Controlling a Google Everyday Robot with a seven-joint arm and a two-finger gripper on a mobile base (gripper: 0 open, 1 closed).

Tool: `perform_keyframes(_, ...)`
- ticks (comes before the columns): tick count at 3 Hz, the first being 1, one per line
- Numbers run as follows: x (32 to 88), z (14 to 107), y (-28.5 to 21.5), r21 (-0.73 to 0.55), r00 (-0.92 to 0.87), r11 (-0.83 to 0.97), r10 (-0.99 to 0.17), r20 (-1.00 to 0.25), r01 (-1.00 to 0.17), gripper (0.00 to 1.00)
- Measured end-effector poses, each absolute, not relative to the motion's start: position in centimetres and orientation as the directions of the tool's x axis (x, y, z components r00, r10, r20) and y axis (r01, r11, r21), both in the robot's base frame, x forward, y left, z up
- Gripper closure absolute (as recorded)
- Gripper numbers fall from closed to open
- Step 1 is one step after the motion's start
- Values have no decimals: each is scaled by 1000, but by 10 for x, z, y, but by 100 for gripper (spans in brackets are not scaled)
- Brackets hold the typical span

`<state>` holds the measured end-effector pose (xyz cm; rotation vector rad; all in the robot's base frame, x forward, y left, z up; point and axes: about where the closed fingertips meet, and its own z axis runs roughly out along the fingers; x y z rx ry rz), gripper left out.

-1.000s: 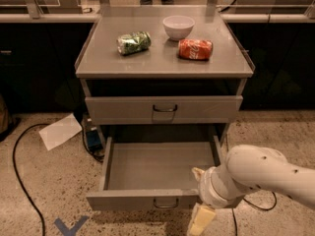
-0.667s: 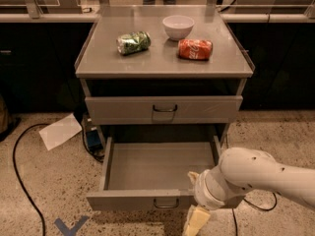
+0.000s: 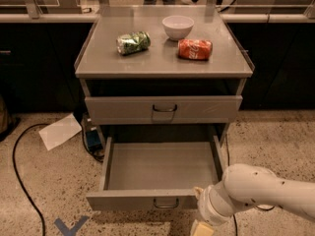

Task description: Close middle drawer

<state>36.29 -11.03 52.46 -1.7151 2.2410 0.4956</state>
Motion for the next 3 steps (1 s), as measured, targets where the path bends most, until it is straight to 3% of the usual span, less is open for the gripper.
perform_keyframes(2, 331, 441, -116, 253, -369, 284, -832, -415, -925, 0)
perform_keyframes(3, 335, 416, -110, 263, -359, 264, -825, -436, -928, 0)
